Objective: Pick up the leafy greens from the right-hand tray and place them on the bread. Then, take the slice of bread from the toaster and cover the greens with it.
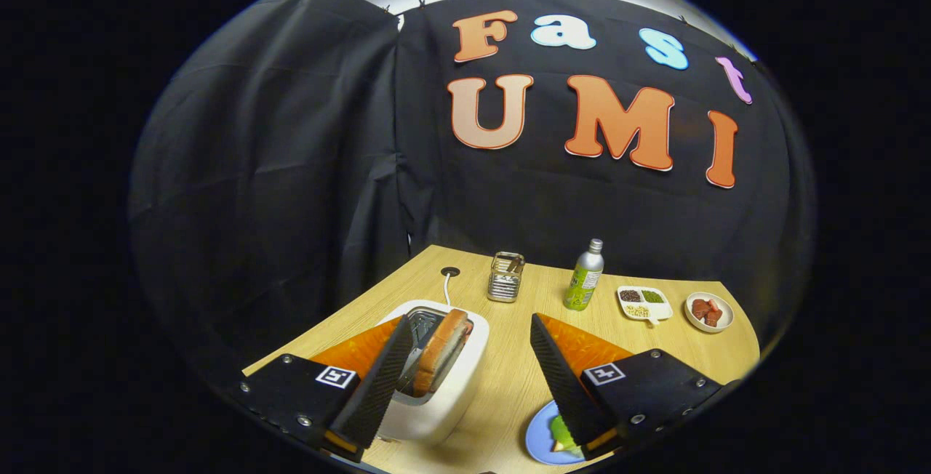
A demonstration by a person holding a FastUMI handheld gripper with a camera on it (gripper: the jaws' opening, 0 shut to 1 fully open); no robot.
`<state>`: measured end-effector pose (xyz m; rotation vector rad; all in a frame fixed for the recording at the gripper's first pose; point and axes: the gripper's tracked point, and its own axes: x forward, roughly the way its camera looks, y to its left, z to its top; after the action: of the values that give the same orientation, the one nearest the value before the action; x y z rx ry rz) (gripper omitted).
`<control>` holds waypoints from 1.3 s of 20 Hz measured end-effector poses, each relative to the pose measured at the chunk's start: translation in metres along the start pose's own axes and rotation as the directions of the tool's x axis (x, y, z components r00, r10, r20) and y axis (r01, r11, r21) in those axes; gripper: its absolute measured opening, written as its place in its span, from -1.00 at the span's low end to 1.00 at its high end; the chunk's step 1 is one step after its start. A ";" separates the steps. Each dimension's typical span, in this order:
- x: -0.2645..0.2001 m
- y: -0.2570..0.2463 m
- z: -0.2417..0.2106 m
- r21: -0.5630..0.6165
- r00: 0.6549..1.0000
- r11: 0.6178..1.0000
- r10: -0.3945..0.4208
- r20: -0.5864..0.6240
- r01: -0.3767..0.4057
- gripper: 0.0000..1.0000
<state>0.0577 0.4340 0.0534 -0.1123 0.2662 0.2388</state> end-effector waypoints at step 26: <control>0.017 0.027 0.003 0.074 0.998 0.996 0.054 -0.044 -0.050 -0.89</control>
<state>0.0678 0.4643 0.0496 -0.0391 0.3239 0.2783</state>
